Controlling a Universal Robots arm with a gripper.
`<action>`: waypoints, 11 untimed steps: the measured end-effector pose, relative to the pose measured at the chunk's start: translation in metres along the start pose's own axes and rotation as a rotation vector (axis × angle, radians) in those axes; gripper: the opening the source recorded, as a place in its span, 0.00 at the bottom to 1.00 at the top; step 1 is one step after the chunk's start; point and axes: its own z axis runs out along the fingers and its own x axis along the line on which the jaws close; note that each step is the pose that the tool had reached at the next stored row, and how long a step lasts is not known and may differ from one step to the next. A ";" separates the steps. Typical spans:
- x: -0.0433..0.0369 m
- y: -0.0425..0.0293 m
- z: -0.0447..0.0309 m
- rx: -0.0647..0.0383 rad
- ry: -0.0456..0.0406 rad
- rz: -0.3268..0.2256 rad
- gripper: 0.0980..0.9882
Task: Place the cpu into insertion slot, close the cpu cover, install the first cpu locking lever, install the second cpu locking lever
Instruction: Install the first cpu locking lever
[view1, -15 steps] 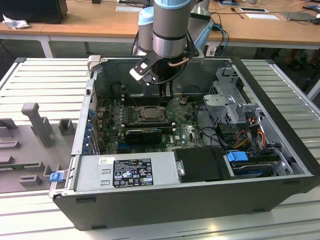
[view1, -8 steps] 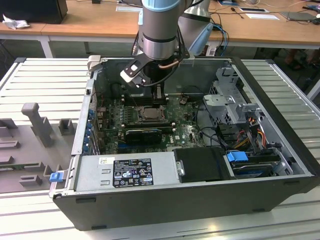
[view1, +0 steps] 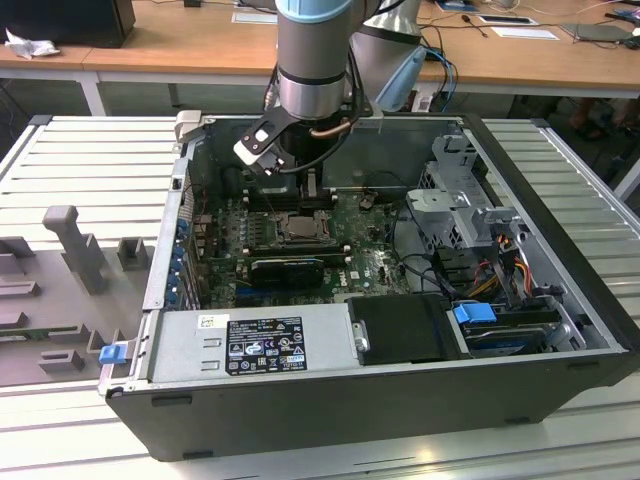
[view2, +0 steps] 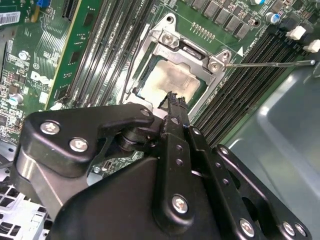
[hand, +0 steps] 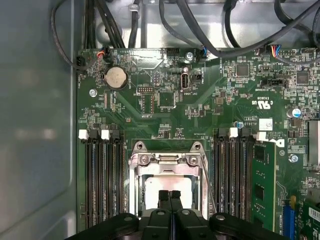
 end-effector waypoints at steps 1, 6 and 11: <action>0.0000 -0.0006 0.0000 0.000 0.0000 0.000 0.01; 0.0002 -0.0007 -0.0068 0.000 0.0000 0.000 0.01; 0.0003 -0.0006 -0.0116 0.000 0.0000 0.000 0.01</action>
